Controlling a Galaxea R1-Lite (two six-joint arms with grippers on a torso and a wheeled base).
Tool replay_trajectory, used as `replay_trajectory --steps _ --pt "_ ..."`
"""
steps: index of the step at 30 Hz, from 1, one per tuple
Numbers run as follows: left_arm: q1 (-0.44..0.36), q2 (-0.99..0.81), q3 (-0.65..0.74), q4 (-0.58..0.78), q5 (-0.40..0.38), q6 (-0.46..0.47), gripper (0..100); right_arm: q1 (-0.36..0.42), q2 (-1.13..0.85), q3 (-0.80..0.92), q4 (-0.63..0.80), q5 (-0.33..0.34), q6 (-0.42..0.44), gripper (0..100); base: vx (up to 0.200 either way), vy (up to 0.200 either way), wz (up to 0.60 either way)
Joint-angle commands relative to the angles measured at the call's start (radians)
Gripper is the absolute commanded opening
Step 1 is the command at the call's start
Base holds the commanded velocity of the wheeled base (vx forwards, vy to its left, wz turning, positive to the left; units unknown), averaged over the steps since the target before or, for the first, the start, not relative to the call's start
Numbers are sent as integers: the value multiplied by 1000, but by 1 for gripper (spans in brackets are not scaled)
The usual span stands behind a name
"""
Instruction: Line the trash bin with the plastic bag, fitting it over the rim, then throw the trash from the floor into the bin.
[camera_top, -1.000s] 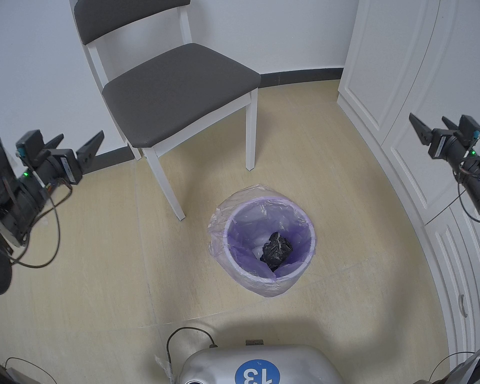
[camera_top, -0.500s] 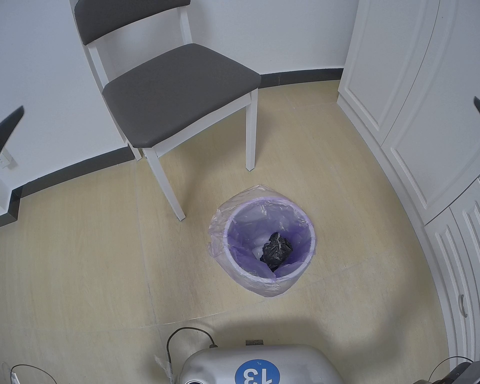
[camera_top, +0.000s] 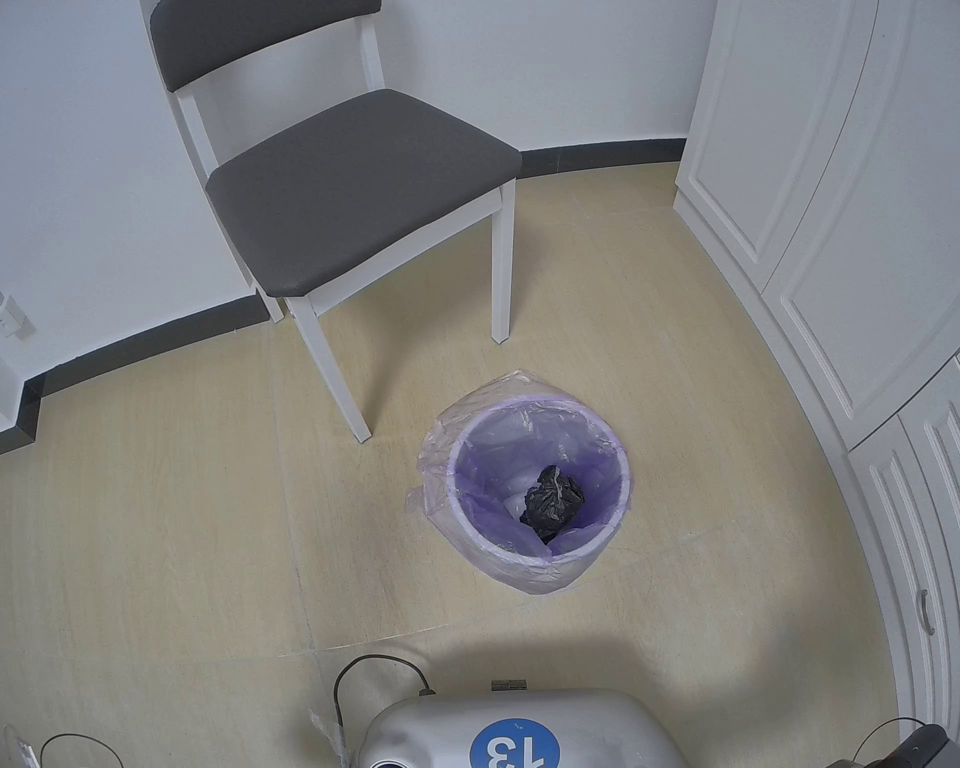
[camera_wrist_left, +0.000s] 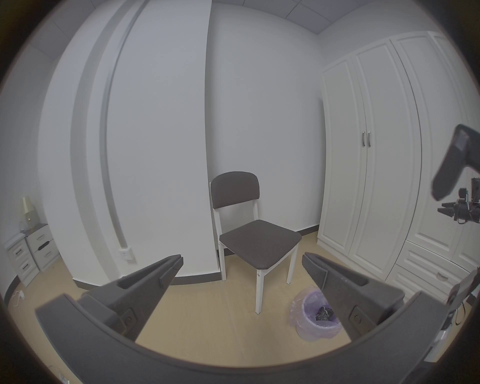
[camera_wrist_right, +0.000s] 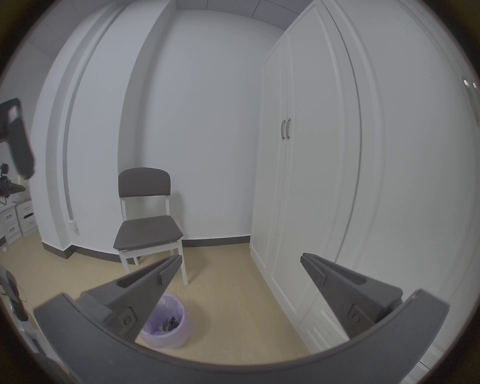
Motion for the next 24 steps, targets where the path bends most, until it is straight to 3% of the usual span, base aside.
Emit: replay_trajectory --steps 1,6,15,21,24 --pt "1 -167 -63 93 18 1 100 -9 -219 -30 115 -1 -3 100 0 0 0" --pt "8 -184 -109 158 21 11 100 -37 -271 -42 205 16 -6 100 0 0 0" --pt "36 -209 -189 271 11 16 100 -62 -336 2 237 39 -3 100 0 0 0" --pt "71 -255 -146 288 -12 16 100 -62 -336 35 231 39 -2 100 0 0 0" --pt "87 -298 -89 291 -22 5 100 -62 -336 36 227 8 -2 100 0 0 0"
